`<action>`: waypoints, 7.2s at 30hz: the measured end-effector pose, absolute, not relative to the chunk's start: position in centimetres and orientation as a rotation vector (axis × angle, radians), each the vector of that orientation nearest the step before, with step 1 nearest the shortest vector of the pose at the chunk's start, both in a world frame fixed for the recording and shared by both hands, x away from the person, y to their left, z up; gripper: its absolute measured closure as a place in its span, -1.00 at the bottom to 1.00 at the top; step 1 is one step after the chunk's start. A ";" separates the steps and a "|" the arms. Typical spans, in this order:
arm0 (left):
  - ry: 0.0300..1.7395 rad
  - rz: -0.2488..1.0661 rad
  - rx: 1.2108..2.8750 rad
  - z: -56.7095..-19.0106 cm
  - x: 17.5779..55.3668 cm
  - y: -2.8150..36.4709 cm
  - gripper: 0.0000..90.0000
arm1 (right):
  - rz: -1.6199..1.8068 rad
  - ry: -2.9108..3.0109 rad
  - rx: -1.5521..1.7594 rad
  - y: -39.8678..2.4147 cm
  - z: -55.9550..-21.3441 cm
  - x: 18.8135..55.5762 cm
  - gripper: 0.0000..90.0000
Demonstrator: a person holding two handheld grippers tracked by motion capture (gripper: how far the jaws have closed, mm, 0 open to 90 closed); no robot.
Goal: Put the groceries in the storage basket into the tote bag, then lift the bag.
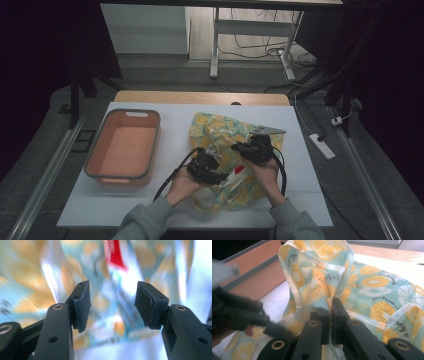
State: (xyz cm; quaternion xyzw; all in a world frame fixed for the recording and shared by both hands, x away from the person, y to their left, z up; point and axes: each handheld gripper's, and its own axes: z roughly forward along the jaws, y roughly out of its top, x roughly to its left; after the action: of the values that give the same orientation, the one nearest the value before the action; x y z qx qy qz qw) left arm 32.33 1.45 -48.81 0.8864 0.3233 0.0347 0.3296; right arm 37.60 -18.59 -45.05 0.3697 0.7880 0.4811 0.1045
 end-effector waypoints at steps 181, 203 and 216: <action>0.994 0.147 1.887 -43.6 36.4 14.9 0.87 | 1.260 2.110 1.203 -29.0 -44.5 39.7 0.97; 0.935 0.329 1.943 -41.9 33.9 16.0 -0.42 | 1.416 2.104 0.978 -28.7 -40.5 37.5 -0.20; 0.930 0.325 1.975 -42.7 31.2 17.7 -0.41 | 1.413 2.184 0.881 -29.2 -41.7 34.9 -0.16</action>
State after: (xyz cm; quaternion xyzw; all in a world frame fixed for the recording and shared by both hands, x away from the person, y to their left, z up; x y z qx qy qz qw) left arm 31.21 17.71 -42.72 0.7990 0.3763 0.1314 0.4503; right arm 34.88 -29.17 -41.75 0.3146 0.7797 0.5045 0.1965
